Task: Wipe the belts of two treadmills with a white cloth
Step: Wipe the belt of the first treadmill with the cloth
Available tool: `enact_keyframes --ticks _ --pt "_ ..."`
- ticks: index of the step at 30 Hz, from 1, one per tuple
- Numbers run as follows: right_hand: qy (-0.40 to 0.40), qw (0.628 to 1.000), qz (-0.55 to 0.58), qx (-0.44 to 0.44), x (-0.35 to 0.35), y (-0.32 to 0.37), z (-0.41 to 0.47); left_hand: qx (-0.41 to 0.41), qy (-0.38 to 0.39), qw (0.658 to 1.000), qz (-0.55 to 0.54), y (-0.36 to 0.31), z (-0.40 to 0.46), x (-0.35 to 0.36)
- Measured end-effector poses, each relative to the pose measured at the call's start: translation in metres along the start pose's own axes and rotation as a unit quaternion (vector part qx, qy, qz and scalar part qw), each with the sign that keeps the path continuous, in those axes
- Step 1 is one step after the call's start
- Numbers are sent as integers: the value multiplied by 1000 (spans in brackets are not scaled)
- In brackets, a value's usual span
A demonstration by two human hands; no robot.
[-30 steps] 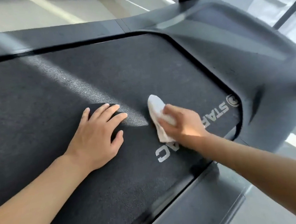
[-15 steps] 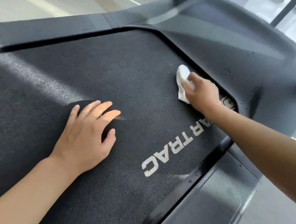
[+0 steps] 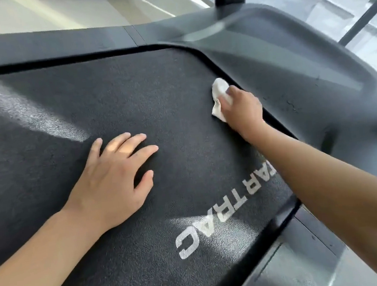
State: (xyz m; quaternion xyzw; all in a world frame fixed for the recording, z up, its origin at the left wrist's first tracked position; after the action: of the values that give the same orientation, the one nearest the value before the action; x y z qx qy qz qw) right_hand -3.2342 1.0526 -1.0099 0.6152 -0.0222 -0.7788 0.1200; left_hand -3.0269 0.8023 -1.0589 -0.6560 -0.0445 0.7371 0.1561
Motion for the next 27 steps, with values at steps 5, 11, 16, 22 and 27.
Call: enact_keyframes --ticks 5,11,16,22,27 --pt "34 998 33 -49 26 80 15 0 -3 1000 -5 0 0 0" --pt "118 945 137 -274 9 118 -108 5 5 1000 7 1 0 1" --pt "6 996 41 -81 -1 -8 -40 -3 1 1000 2 1 0 1" --pt "9 1000 -17 -14 29 52 68 2 -13 1000 -13 -1 0 -1" --pt "73 983 61 -155 51 195 25 20 -17 998 -59 11 -1 -9"
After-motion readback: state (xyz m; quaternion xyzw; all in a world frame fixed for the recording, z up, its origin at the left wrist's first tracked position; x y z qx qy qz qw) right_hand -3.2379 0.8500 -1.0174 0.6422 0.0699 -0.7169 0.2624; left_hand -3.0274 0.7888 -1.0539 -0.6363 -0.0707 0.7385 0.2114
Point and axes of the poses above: each hand's wrist, its own z-axis towards the middle knuckle, its own x-axis out of the palm, y = z × x, the point moved 8 cm from there along z, towards the middle knuckle, and after that the axes turned 2 degrees about z, right-handed, at the moved point
